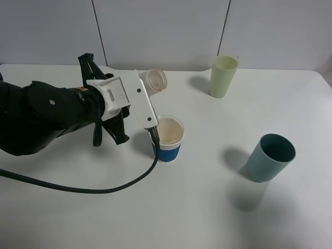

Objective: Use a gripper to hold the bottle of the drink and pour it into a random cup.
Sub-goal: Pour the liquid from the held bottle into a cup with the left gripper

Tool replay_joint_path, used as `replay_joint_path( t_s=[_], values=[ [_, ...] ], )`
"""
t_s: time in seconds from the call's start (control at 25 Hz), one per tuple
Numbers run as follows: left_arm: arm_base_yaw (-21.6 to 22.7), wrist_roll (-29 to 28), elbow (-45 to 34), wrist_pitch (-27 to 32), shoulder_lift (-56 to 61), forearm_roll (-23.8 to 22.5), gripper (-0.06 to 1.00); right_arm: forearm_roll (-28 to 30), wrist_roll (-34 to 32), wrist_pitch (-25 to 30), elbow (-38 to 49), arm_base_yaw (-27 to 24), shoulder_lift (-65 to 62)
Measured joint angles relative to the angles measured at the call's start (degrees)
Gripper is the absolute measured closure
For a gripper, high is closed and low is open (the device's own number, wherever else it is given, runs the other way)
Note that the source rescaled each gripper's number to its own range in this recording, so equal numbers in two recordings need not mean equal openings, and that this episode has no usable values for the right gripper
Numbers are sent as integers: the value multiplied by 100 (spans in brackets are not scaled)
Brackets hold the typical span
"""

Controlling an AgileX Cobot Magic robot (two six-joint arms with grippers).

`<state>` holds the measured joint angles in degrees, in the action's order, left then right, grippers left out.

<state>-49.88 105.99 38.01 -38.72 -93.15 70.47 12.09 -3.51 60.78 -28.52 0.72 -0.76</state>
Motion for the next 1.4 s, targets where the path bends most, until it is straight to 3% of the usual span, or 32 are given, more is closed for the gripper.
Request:
replay_joint_path(
  t_s=[0.24,0.8,1.4],
  values=[
    [-245,31,0,-754,-431,201,92,0,0,0,0,0,0],
    [-542,48,5,-1241,-628,146,92,0,0,0,0,0,0],
    [-478,150,10,-1600,-1190,-223,92,0,0,0,0,0,0]
  ],
)
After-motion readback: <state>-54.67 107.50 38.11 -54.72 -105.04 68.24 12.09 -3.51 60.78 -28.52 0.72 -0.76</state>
